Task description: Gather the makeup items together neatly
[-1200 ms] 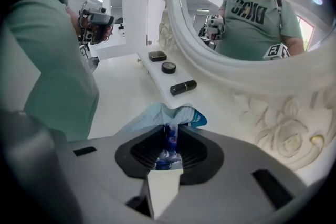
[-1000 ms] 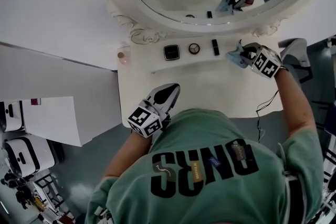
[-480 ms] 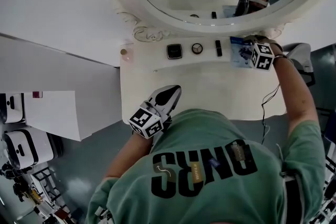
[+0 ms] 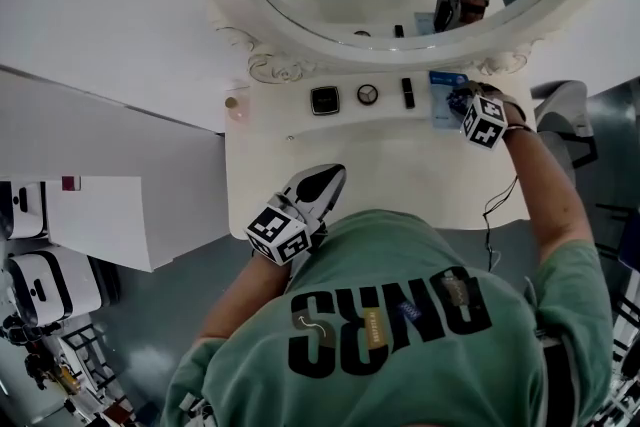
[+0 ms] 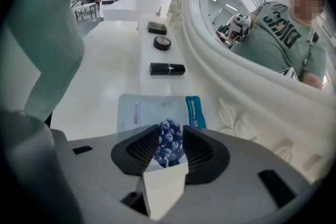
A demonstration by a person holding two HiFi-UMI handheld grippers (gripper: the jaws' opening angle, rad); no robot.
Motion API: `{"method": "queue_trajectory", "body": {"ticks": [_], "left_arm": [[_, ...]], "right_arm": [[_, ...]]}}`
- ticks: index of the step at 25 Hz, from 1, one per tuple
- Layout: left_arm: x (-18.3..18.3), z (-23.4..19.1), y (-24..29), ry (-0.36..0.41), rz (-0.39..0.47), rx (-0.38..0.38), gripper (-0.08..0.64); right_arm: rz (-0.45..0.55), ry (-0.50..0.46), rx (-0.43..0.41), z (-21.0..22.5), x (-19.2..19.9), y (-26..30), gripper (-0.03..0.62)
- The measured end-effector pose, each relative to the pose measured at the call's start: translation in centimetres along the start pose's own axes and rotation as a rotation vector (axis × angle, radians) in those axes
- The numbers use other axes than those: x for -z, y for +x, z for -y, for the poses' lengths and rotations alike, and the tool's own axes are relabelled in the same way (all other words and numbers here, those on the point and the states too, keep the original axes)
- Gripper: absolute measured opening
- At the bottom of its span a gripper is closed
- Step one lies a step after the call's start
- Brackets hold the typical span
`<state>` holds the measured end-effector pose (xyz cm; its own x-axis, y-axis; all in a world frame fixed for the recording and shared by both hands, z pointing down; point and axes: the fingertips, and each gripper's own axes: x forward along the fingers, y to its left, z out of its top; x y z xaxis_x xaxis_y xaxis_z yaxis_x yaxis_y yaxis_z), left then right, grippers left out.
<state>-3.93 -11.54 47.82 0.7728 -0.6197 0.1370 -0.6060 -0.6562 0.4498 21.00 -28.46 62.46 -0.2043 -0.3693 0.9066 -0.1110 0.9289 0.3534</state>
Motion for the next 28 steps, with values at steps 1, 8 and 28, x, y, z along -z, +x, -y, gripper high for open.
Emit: {"method": "queue_trajectory", "body": {"ticks": [1, 8, 28], "left_arm": [[0.0, 0.3, 0.1, 0.004, -0.002, 0.005, 0.008], [-0.3, 2.2, 0.4, 0.032, 0.01, 0.004, 0.008], [-9.9, 7.4, -1.8, 0.196, 0.242, -0.08, 0.008]], "right_arm": [[-0.017, -0.007, 0.013, -0.1, 0.4, 0.3, 0.136], [0.079, 0.047, 0.1, 0.3, -1.3, -2.4, 0.143], [0.946, 0.898, 0.135, -4.0, -2.3, -25.9, 0.006]]}}
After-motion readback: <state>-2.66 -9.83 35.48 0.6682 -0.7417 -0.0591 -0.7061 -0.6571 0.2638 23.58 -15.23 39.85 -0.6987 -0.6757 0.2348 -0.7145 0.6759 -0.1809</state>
